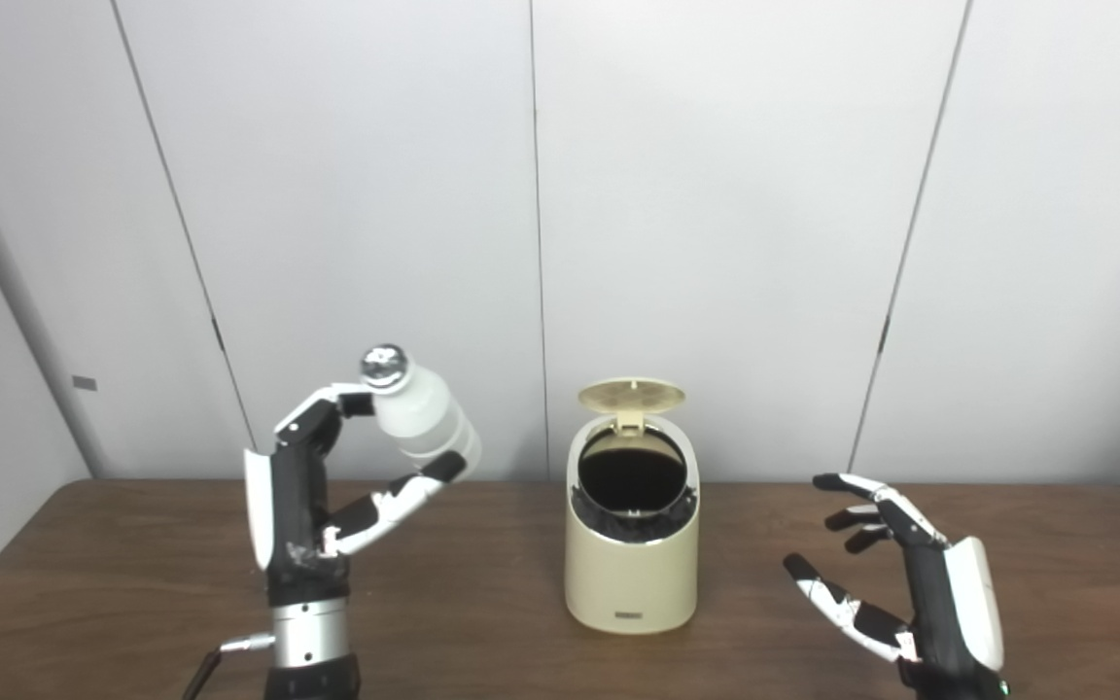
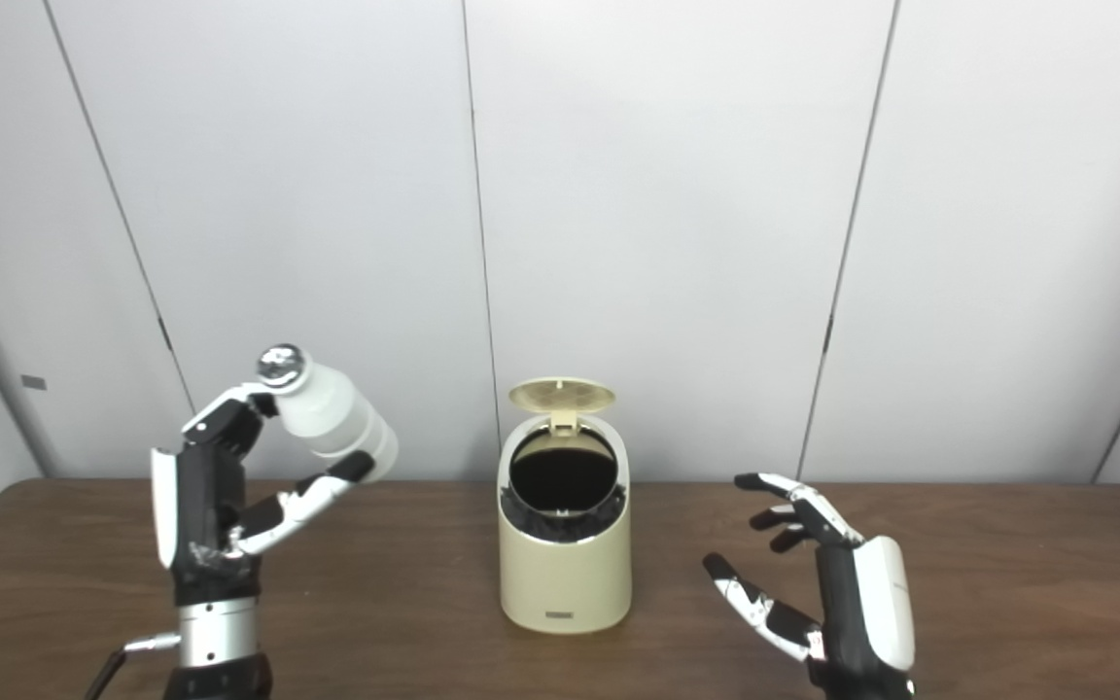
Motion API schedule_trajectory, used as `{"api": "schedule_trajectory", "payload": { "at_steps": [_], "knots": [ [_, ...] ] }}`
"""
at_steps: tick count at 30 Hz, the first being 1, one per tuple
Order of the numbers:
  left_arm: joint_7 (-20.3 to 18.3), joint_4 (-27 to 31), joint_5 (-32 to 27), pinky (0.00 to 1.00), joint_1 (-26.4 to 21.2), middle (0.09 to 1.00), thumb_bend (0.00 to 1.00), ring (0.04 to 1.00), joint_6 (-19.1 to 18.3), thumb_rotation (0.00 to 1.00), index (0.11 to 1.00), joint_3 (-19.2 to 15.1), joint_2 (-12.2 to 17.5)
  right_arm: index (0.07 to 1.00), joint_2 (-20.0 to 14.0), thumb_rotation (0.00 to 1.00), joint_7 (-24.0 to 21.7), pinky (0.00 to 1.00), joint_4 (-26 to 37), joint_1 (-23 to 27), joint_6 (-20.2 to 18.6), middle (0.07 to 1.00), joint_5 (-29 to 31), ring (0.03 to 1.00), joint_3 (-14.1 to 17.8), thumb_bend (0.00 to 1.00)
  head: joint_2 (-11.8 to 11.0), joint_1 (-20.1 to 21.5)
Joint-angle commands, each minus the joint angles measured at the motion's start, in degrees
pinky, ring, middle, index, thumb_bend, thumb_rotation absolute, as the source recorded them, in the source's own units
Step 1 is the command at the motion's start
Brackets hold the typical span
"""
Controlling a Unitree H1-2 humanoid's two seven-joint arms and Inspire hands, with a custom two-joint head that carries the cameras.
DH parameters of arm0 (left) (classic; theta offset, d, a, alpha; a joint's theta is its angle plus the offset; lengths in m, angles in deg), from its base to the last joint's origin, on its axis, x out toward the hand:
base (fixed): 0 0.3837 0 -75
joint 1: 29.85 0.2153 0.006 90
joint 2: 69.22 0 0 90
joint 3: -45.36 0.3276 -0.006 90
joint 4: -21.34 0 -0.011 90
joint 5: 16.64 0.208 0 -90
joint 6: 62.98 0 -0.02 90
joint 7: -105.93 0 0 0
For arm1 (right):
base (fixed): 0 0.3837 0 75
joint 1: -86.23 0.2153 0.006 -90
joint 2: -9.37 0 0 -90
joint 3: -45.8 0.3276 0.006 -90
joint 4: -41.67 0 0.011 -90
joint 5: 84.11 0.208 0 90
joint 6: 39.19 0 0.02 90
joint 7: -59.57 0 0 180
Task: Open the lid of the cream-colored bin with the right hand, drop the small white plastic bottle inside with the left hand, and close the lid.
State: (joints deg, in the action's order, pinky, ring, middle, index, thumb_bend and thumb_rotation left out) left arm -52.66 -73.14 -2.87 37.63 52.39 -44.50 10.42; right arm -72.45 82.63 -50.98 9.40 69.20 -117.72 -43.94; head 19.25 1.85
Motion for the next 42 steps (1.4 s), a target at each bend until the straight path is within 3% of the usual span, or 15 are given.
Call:
{"api": "schedule_trajectory", "payload": {
  "at_steps": [1, 6, 9, 13, 16, 19, 21, 23, 25, 28, 34, 37, 39, 42],
  "knots": [
    [1.2, -0.4, 1.0, 0.75, -3.4, 0.495, 0.52, 0.671, 1.5, 0.0, 0.467, 1.5, 0.5, 0.685, -0.3, 0.15, 1.2, 0.4, 0.7, 1.9, 2.5, 0.727, 0.4, 0.537, 0.0, 0.31, -0.5, 0.4],
    [2.6, -3.7, 1.0, 0.82, -5.6, 0.527, 0.52, 0.695, 1.5, 0.0, 0.447, 5.5, 0.3, 0.69, -0.1, 0.15, 1.3, 0.38, 0.4, 1.8, 2.3, 0.731, 0.5, 0.53, -0.1, 0.32, -0.8, 0.8],
    [3.7, -5.0, 1.3, 0.85, -6.6, 0.499, 0.52, 0.724, 1.5, 0.0, 0.477, 7.3, 0.3, 0.693, 0.2, 0.14, 1.5, 0.37, 0.5, 1.9, 2.0, 0.734, 0.4, 0.518, -0.1, 0.32, -0.9, 1.0],
    [6.4, -7.3, 3.1, 0.95, -8.5, 0.51, 0.52, 0.748, 1.6, 0.0, 0.458, 9.8, 0.9, 0.69, 0.2, 0.12, 2.2, 0.39, -0.3, 2.2, 2.5, 0.732, 0.1, 0.533, -0.1, 0.32, -1.0, 1.1],
    [8.4, -9.4, 3.8, 1.0, -10.0, 0.459, 0.52, 0.762, 1.6, 0.0, 0.517, 11.8, 1.7, 0.695, 0.1, 0.11, 2.7, 0.34, -1.1, 2.5, 2.8, 0.737, 0.3, 0.489, -0.1, 0.31, -1.4, 1.2],
    [10.7, -11.9, 6.1, 1.0, -11.1, 0.458, 0.52, 0.768, 1.5, 0.0, 0.516, 12.9, 2.4, 0.699, 0.1, 0.13, 2.9, 0.34, -2.0, 2.9, 3.1, 0.739, 0.7, 0.493, -0.2, 0.31, -1.7, 1.5],
    [12.0, -13.1, 6.6, 1.0, -11.6, 0.459, 0.52, 0.769, 1.5, 0.0, 0.514, 13.6, 2.7, 0.7, 0.1, 0.15, 3.3, 0.32, -2.7, 3.2, 3.5, 0.742, 0.8, 0.452, -0.3, 0.32, -2.0, 1.6],
    [13.4, -14.3, 7.1, 1.0, -12.2, 0.46, 0.52, 0.762, 1.5, 0.0, 0.513, 14.2, 2.8, 0.701, 0.1, 0.14, 3.8, 0.23, -3.2, 3.4, 4.1, 0.744, 0.8, 0.335, -0.2, 0.32, -2.2, 1.6],
    [15.3, -16.1, 8.2, 1.0, -12.9, 0.46, 0.52, 0.756, 1.5, 0.0, 0.515, 14.8, 2.9, 0.694, 0.1, 0.14, 4.3, 0.25, -3.6, 3.6, 4.9, 0.738, 0.5, 0.377, -0.2, 0.32, -2.4, 1.9],
    [17.3, -18.3, 9.0, 1.0, -13.9, 0.464, 0.52, 0.758, 1.5, 0.0, 0.509, 15.6, 2.9, 0.693, 0.2, 0.13, 4.5, 0.22, -3.7, 3.7, 5.4, 0.734, 0.9, 0.336, -0.2, 0.32, -2.4, 2.2],
    [19.6, -21.5, 8.4, 1.0, -15.5, 0.473, 0.52, 0.775, 1.6, 0.0, 0.496, 17.9, 2.9, 0.698, 0.1, 0.17, 4.5, 0.23, -4.1, 3.6, 5.7, 0.744, 1.5, 0.363, 0.0, 0.33, -2.2, 2.4],
    [19.6, -22.5, 7.4, 1.0, -15.8, 0.473, 0.52, 0.785, 1.6, 0.0, 0.497, 18.6, 2.9, 0.693, -0.2, 0.16, 4.8, 0.34, -4.4, 3.6, 6.3, 0.743, 1.4, 0.475, 0.0, 0.33, -2.2, 2.4],
    [19.8, -23.1, 6.9, 1.0, -16.0, 0.471, 0.52, 0.789, 1.6, 0.0, 0.499, 19.0, 2.8, 0.694, -0.3, 0.17, 4.9, 0.32, -4.6, 3.6, 6.4, 0.745, 1.2, 0.452, 0.0, 0.33, -2.2, 2.5],
    [19.9, -23.9, 6.2, 1.0, -16.4, 0.468, 0.52, 0.789, 1.6, 0.0, 0.505, 19.5, 2.7, 0.692, -0.4, 0.19, 4.8, 0.36, -4.7, 3.5, 6.5, 0.742, 1.3, 0.494, 0.0, 0.33, -2.2, 2.6]
  ]
}}
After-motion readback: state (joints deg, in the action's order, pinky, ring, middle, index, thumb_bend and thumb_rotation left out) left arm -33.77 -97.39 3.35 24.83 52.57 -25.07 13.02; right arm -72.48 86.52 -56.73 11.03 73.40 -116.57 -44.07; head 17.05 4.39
